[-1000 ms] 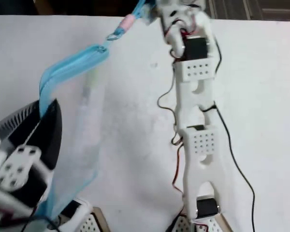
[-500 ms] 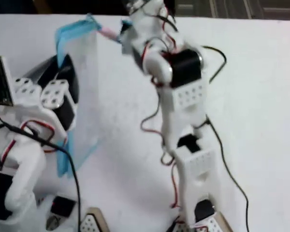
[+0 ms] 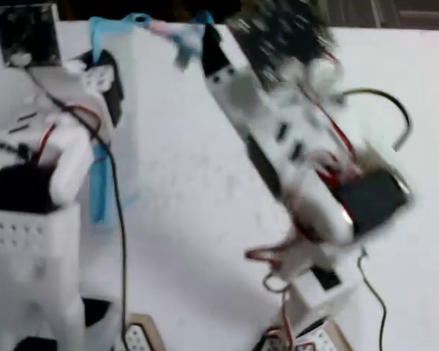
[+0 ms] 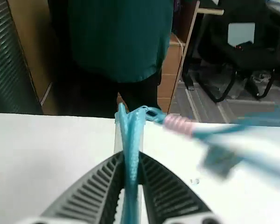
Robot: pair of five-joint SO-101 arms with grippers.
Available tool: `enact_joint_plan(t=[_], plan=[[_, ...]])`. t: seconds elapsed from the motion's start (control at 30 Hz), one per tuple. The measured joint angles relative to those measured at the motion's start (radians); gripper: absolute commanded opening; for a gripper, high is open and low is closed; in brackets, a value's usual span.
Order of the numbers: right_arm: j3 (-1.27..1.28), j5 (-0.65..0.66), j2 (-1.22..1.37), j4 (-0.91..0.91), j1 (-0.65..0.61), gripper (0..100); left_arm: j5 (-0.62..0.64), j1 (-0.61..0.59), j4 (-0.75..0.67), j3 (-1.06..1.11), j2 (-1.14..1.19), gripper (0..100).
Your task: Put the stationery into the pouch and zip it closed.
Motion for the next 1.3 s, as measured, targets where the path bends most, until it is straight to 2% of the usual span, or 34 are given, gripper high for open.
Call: enact_joint_plan(t=[0.17, 0.33, 0.43, 0.87, 0.97, 1.1, 1.17, 1.3], plan=[[-0.002, 0.0, -0.1, 0.0, 0.002, 0.9, -0.08, 0.0, -0.061, 0.0, 0.052, 3], [0.078, 0.0, -0.173, 0.0, 0.0, 1.8, -0.092, 0.002, -0.041, 0.011, 0.066, 16], [0.233, 0.0, -0.239, 0.0, 0.003, 1.8, -0.092, 0.023, 0.028, 0.011, 0.066, 18], [1.369, 0.0, -0.726, -0.009, 0.003, 1.8, -0.092, 0.04, 0.324, 0.009, 0.063, 28], [1.633, 0.0, -0.85, -0.083, 0.015, 1.8, -0.092, 0.04, 0.387, 0.009, 0.046, 29], [1.972, 0.0, -1.025, -0.244, 0.114, 1.8, -0.092, 0.035, 0.431, 0.011, -0.054, 29], [2.136, 0.0, -1.122, -0.342, 0.158, 1.8, -0.092, 0.002, 0.431, 0.048, -0.124, 26], [2.467, 0.0, -1.33, -0.534, 0.204, 1.8, -0.092, -0.072, 0.388, 0.232, -0.292, 12]])
